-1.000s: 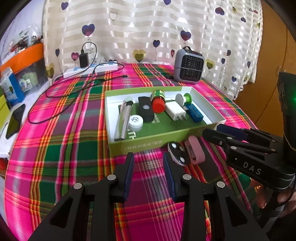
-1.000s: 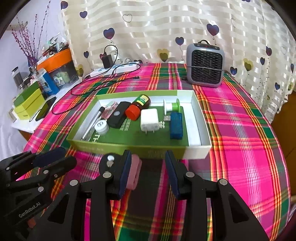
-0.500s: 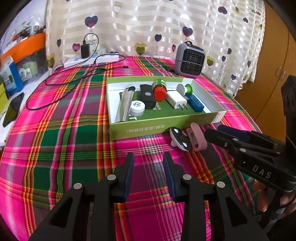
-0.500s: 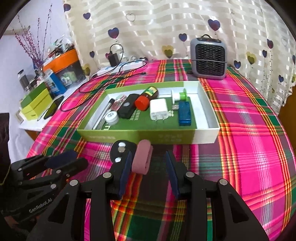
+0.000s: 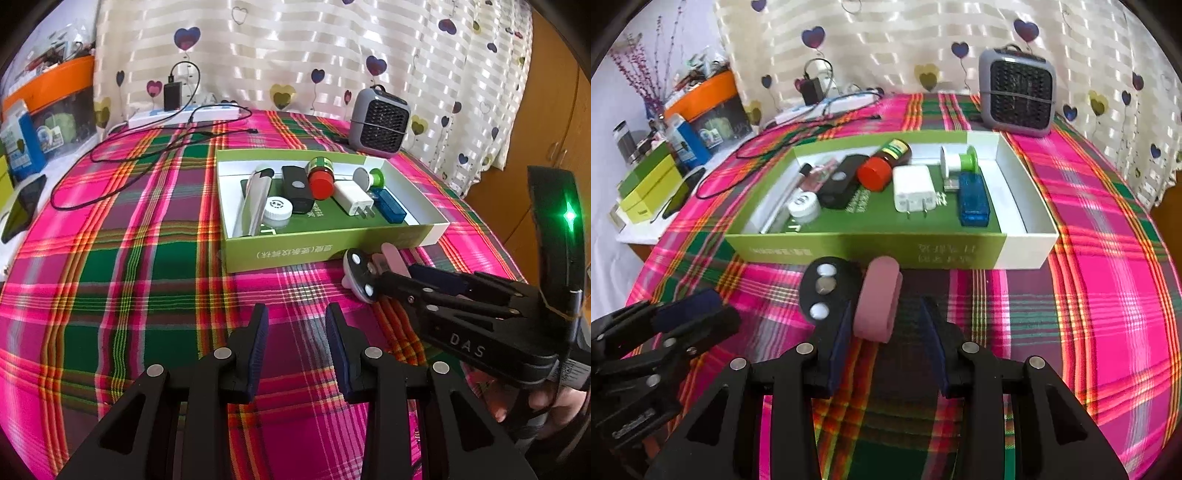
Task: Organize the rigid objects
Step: 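Grasp the pink block with the right gripper while the left gripper approaches the black disc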
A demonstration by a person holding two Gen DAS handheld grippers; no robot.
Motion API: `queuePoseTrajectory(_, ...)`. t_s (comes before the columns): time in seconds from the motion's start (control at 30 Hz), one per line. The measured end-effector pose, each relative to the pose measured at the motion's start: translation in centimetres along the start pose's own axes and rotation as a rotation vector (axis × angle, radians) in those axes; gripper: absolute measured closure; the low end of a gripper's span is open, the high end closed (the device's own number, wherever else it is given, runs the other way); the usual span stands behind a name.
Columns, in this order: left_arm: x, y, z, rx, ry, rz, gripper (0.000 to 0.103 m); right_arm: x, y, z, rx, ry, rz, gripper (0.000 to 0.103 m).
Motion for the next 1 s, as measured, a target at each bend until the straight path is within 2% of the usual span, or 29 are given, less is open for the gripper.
queuePoseTrajectory(0.37,0.10,0.02,-0.06,-0.002,0.002,0.001,0.072,0.41,-0.18,-0.37,-0.045,0.009,0.021,0.064)
queuePoseTrajectory(0.73,-0.01,-0.56,-0.58,-0.013,0.012,-0.003,0.072,0.45,0.00,-0.51,-0.029,0.006,0.044,0.064)
queuePoseTrajectory(1.0,0.06,-0.96,-0.89,-0.044,0.031,0.009,0.072,0.34,0.05,-0.43,-0.019,0.005,0.057,0.084)
Point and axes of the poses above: each gripper's, at about its wrist camera, not at the fingertips, and z roughly against the way its jaws point, y to its left, x to its top, the point moved 3 cm from there along -z, roughly the way its jaws point, and after that the axes turned 2 degrees about z, right-handed, at the moved point
